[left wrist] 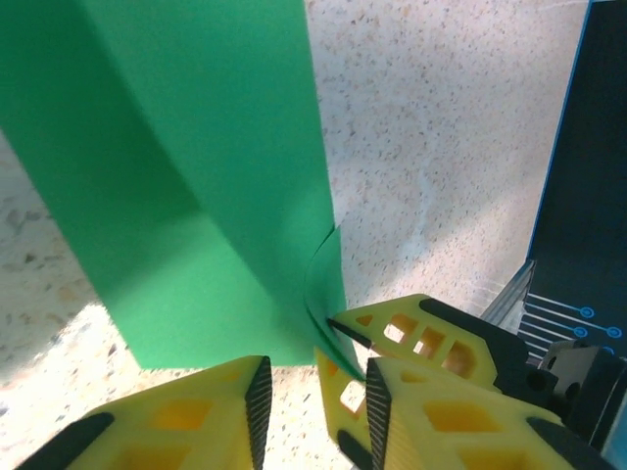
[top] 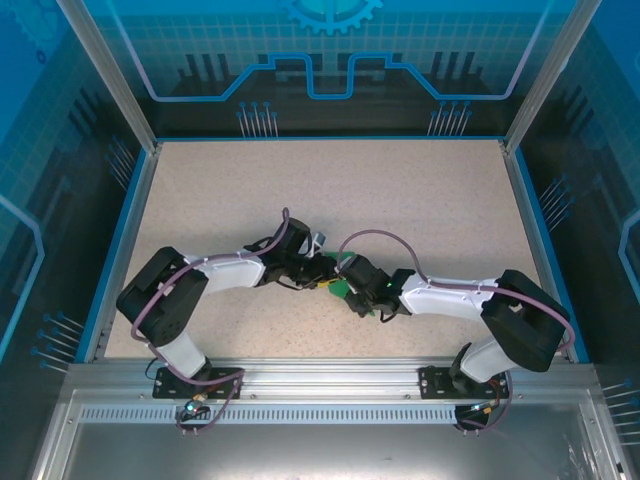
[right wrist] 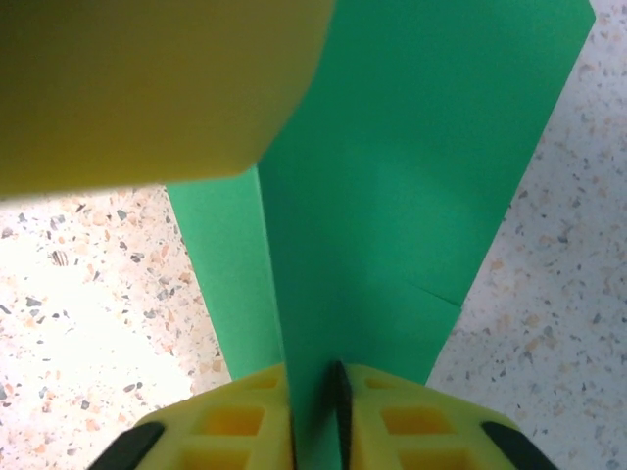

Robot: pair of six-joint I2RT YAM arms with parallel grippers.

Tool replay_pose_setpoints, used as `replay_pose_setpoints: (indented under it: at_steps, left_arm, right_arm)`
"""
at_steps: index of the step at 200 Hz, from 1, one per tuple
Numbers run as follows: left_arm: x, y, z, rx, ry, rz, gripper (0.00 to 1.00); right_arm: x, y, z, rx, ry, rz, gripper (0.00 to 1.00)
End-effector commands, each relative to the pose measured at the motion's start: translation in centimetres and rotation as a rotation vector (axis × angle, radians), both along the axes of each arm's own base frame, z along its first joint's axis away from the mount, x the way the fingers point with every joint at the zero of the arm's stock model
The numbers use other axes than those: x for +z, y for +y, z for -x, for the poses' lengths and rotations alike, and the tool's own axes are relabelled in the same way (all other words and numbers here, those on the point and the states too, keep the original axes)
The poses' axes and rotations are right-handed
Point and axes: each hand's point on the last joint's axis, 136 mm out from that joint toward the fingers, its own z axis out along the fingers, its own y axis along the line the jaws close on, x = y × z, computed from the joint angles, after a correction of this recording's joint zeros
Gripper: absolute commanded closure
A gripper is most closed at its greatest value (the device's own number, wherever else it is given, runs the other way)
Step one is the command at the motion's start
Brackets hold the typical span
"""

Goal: Fold a paper plane with a square sheet of paper (fold left side to right side)
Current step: Fourth fold the wing at the center of the table.

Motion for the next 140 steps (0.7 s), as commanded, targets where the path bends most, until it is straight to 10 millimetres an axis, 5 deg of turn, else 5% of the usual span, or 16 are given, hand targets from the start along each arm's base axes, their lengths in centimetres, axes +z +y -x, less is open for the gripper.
replay_pose_setpoints:
  at_steps: [1,67,140]
  left_arm:
    - [3.2,-0.3,-0.2,-0.030,-0.069,0.036,0.58]
    - [4.9,4.0,0.1,0.051,-0.121,-0.005,0.36]
    - [1.9,3.3,1.3,0.032,-0.045,0.014,0.50]
  right_arm:
    - [-0.6,0.4,0.6,0.020,0.019,0.003,0.86]
    - [-0.7,0.8,1.7,0.028,0.114,-0.088,0.94]
    - [0.0,0.8,2.4,-0.004,0.257,-0.293,0.96]
